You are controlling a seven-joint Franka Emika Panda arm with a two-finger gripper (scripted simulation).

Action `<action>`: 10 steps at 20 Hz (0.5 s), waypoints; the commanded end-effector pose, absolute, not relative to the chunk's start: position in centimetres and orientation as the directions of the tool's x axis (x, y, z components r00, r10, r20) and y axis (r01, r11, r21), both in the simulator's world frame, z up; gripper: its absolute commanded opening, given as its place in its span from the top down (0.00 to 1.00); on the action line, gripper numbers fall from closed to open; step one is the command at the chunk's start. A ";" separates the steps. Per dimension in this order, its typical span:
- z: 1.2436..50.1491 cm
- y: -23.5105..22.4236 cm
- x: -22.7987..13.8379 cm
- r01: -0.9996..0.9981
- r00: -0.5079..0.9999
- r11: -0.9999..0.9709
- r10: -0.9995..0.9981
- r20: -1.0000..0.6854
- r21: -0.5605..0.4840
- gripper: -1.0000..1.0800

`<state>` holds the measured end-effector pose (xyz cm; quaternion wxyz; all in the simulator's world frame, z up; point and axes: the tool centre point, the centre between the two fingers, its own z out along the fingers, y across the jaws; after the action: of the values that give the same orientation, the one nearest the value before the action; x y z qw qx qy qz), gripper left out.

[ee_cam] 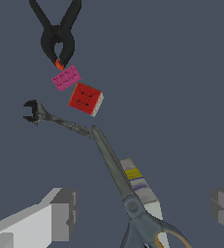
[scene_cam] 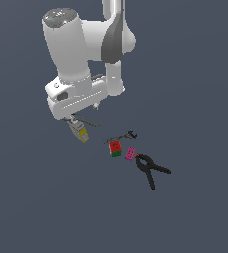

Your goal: Pick up a designated object from a clutter of objects.

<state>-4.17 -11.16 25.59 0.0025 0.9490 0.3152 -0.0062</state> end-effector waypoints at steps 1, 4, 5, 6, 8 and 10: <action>25.1 -12.0 -4.7 0.635 0.772 -0.773 0.635 -0.011 0.000 0.04; 24.7 -12.8 -5.2 0.674 0.739 -0.739 0.674 -0.008 0.000 0.04; 24.5 -13.1 -5.4 0.685 0.729 -0.729 0.685 -0.007 -0.001 0.04; 24.4 -13.3 -5.6 0.695 0.719 -0.719 0.695 -0.006 -0.001 0.04; 24.1 -13.8 -5.9 0.714 0.700 -0.700 0.714 -0.005 -0.001 0.04; 23.9 -14.1 -6.1 0.729 0.685 -0.685 0.729 -0.003 -0.001 0.04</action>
<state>-5.93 -13.85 24.10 0.0005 0.9215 0.3883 -0.0022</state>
